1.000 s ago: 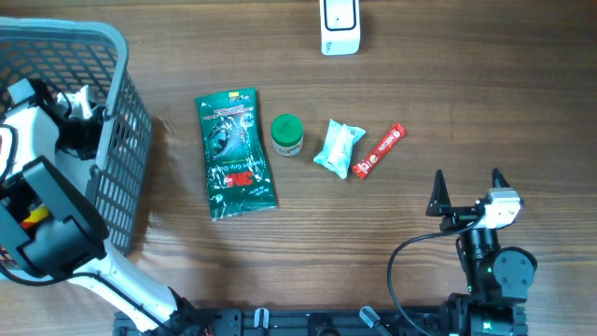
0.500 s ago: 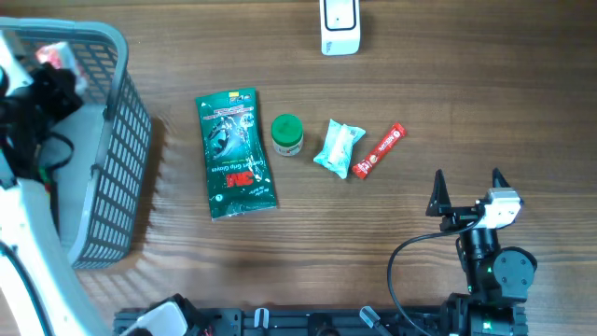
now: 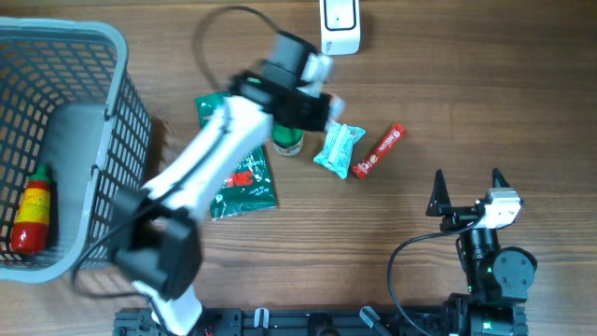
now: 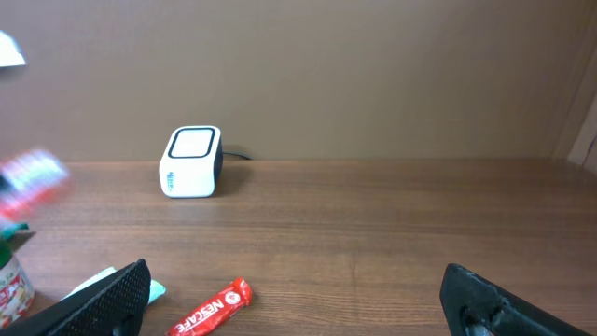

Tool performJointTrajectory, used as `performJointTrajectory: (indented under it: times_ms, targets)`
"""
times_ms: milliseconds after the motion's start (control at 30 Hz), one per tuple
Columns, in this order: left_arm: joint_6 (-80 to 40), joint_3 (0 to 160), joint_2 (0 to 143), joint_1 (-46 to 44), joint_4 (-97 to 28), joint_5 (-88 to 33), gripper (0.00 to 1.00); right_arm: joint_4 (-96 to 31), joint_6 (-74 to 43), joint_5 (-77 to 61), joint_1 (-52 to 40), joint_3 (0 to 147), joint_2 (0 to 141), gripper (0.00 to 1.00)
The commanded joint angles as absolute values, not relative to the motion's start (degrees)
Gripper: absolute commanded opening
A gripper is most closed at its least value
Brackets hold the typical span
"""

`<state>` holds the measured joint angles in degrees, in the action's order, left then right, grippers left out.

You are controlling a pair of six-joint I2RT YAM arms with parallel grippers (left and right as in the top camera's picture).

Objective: Scan the item barcode
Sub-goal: 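Place the tissue pack on the table right of the Nescafe stick, then grasp the red sriracha bottle in the basket with the left gripper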

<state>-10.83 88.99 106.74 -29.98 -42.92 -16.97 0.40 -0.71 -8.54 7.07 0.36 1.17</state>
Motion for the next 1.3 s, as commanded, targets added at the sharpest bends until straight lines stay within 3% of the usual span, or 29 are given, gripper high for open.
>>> performJointTrajectory:
  times_ms: [0,167,500,533,600,667,800,967,1067,1267]
  targets:
    - [-4.0,89.3,113.1,-37.3,-35.6,-17.1,0.04,0.6,0.0,-8.8,7.2,0.3,0.8,1.0]
    - [1.1,89.3,118.5,-44.2,-25.9,-16.8,0.04,0.6,0.0,-8.8,7.2,0.3,0.8,1.0]
    - [1.1,89.3,118.6,-45.1,-26.3,-20.1,0.05,0.6,0.0,-8.8,7.2,0.3,0.8,1.0]
    - [1.1,89.3,118.6,-45.4,-26.3,-20.1,0.13,0.6,0.0,-8.8,7.2,0.3,0.8,1.0]
    - [1.1,89.3,118.6,-46.2,-26.1,-20.0,0.44,0.6,0.0,-8.8,7.2,0.3,0.8,1.0]
    - [1.0,89.3,118.3,-46.3,-24.9,-19.4,0.54,0.6,0.0,-8.8,7.2,0.3,0.8,1.0]
    - [-3.0,90.6,113.4,-42.0,-23.8,-15.1,0.56,0.6,0.0,-8.8,7.2,0.3,0.8,1.0]
    - [-13.5,91.8,96.2,-23.3,-32.8,3.3,0.56,0.6,0.0,-8.8,7.2,0.3,0.8,1.0]
    - [-15.5,91.8,82.9,-1.5,-40.6,5.0,0.62,0.6,0.0,-8.8,7.2,0.3,0.8,1.0]
    - [-26.5,90.8,80.2,30.9,-56.8,7.2,0.68,0.6,0.0,-8.8,7.2,0.3,0.8,1.0]
